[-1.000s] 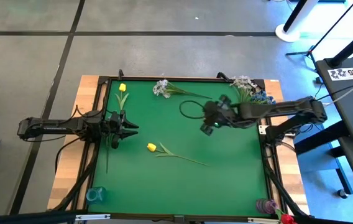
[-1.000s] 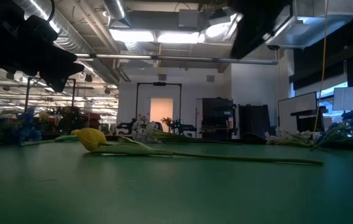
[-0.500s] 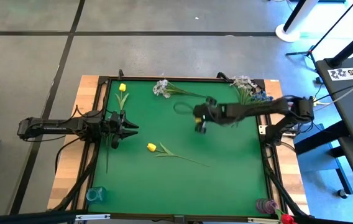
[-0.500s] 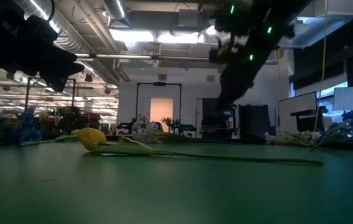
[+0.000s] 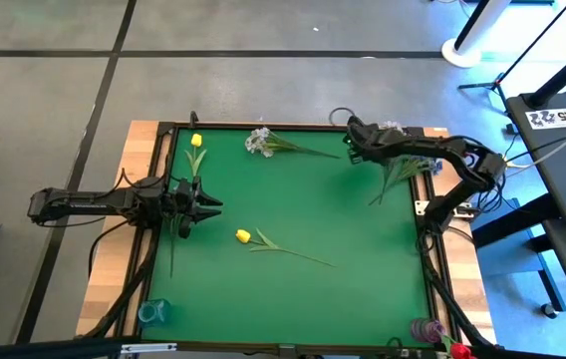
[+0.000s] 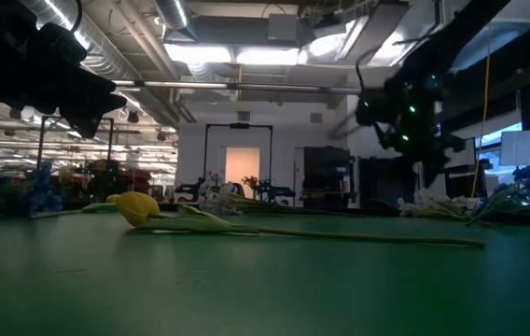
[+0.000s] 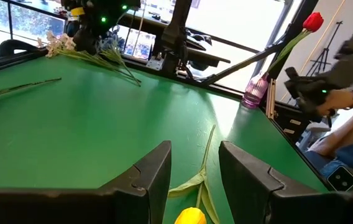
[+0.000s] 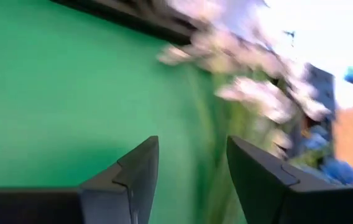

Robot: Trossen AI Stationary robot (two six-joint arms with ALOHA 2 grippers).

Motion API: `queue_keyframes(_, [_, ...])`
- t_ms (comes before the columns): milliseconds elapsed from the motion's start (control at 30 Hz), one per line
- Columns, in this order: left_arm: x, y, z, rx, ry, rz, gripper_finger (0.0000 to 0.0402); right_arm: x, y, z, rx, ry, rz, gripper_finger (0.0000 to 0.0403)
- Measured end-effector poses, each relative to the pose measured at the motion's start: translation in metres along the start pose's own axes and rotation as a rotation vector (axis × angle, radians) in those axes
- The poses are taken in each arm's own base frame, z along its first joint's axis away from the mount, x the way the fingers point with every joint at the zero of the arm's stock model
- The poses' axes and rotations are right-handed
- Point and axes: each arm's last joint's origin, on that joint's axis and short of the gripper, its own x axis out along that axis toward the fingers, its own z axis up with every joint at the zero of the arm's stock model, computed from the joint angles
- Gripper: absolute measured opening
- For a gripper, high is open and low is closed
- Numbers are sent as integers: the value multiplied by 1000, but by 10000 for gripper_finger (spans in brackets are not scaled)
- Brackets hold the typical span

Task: Sort flowers into vase by color
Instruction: Put the right blue flowers into the purple vase

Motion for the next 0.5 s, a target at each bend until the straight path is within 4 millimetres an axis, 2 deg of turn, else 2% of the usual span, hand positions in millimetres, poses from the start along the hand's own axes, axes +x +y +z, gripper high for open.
queue_keyframes(133, [0,0,0,0,0,0,132,19,-20,-4,35,106,-40,191])
queue_keyframes(267, [0,0,0,0,0,0,132,34,-34,-18,38,220,-58,191])
queue_keyframes(367, [0,0,0,0,0,0,132,40,-38,-30,3,251,-80,191])
queue_keyframes(500, [0,0,0,0,0,0,132,39,-35,-33,34,251,-68,191])
